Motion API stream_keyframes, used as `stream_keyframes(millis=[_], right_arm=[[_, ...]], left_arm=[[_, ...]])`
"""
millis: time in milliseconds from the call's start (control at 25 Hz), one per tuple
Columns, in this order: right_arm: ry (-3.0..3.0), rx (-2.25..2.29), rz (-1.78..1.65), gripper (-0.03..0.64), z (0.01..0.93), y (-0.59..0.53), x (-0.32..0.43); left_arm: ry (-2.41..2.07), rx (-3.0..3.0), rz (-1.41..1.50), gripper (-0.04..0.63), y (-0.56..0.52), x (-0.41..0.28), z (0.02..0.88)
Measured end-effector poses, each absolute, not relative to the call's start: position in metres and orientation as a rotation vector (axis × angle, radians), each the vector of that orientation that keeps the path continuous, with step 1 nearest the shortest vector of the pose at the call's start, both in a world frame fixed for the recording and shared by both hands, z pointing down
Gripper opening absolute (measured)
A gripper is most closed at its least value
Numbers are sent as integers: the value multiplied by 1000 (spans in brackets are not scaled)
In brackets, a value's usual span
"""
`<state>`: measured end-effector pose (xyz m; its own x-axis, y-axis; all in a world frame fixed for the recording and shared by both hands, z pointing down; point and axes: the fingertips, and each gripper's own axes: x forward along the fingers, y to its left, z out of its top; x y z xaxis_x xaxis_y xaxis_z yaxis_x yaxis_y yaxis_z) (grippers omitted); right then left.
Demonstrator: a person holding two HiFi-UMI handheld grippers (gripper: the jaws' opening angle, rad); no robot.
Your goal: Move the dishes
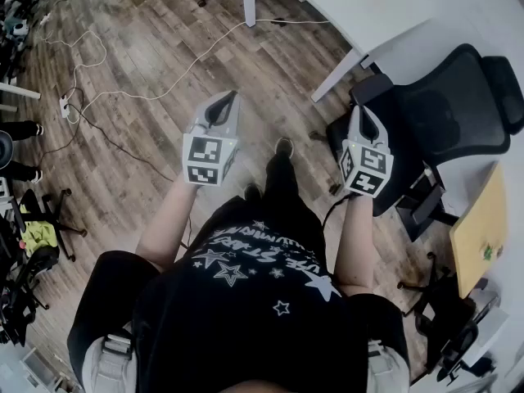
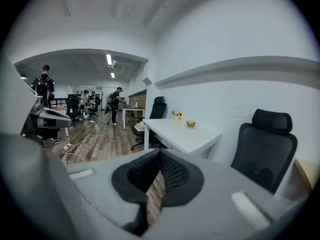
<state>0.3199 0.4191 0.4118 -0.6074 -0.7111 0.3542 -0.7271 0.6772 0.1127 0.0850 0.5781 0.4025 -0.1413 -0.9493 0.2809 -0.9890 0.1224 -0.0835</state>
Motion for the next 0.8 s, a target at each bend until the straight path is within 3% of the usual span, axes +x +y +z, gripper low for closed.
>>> stream_keyframes(millis=[800], right_arm=[[-2626,1065,48,5,393,423,310]], left_arm=[[-2282,1922,336,11,594,90,393]])
